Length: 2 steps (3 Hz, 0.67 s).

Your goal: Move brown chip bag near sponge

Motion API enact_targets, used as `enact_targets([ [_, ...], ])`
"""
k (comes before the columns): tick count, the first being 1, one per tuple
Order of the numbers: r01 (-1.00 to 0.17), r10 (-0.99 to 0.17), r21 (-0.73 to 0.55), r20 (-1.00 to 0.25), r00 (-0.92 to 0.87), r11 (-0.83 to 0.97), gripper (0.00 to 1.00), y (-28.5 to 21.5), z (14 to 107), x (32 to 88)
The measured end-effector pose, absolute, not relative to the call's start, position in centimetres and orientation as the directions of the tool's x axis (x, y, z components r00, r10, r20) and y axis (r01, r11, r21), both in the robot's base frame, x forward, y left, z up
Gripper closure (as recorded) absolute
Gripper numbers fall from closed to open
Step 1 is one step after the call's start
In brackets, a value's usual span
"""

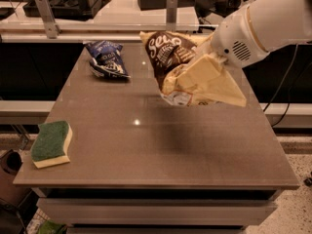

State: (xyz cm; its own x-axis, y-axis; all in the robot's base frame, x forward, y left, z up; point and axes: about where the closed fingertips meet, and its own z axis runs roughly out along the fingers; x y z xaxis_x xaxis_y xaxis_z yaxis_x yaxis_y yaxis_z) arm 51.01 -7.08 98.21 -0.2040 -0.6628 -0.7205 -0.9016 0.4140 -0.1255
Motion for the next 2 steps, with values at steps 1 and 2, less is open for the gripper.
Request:
enact_targets([
  [1, -0.905, -0.666, -0.143, -0.723, -0.182, 0.401, 1.0, -4.9, 98.4, 49.2],
  [2, -0.892, -0.678, -0.176, -0.714, -0.175, 0.416, 1.0, -2.6, 98.6, 47.6],
])
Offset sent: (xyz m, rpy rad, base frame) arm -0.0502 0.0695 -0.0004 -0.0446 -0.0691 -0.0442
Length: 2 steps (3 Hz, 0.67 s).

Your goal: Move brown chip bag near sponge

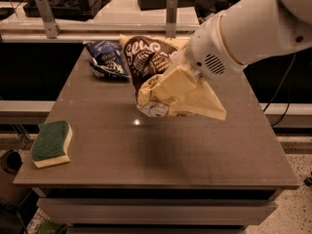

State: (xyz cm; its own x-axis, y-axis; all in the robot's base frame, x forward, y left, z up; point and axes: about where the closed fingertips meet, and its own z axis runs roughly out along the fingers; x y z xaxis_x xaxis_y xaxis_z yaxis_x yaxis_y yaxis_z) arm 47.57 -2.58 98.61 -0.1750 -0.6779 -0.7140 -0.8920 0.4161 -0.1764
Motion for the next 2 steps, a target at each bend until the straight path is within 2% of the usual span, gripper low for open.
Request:
enact_targets([
  [2, -0.882, -0.697, -0.161, -0.68, -0.227, 0.444, 1.0, 1.3, 95.1, 46.9],
])
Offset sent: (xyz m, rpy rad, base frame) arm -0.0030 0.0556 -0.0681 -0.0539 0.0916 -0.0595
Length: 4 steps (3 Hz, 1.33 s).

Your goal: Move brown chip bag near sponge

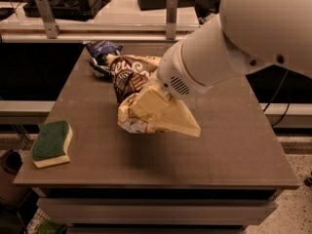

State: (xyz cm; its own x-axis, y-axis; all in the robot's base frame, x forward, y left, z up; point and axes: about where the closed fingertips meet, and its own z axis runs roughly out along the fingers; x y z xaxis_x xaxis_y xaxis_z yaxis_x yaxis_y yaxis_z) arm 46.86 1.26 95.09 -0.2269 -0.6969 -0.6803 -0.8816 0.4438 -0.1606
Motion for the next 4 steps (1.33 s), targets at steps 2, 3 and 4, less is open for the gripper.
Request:
enact_targets([
  [2, -0.921, -0.704, -0.101, -0.678, -0.213, 0.376, 1.0, 5.3, 92.7, 45.4],
  [3, -0.945, -0.678, -0.065, -0.713, -0.18, 0.32, 1.0, 8.1, 91.2, 45.0],
  [4, -0.946, -0.679, -0.07, -0.713, -0.175, 0.318, 0.82, 8.2, 91.5, 44.9],
])
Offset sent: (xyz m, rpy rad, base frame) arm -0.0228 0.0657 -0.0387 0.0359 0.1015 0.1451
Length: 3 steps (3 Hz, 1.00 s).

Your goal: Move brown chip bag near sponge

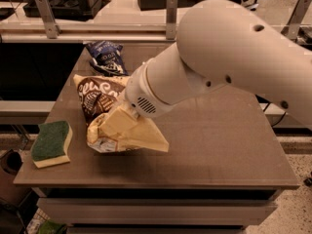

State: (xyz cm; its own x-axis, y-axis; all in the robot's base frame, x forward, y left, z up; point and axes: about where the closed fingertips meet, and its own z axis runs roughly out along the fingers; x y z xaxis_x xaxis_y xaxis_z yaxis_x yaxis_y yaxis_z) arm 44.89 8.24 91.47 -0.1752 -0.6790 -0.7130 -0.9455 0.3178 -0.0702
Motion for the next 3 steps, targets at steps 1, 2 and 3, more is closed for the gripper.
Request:
enact_targets([
  [1, -0.946, -0.681, -0.077, -0.712, -0.17, 0.316, 0.59, 8.37, 91.71, 44.72],
  [2, -0.946, -0.683, -0.084, -0.712, -0.164, 0.314, 0.35, 8.49, 91.98, 44.53],
  [3, -0.946, -0.685, -0.09, -0.711, -0.159, 0.313, 0.13, 8.61, 92.21, 44.37],
])
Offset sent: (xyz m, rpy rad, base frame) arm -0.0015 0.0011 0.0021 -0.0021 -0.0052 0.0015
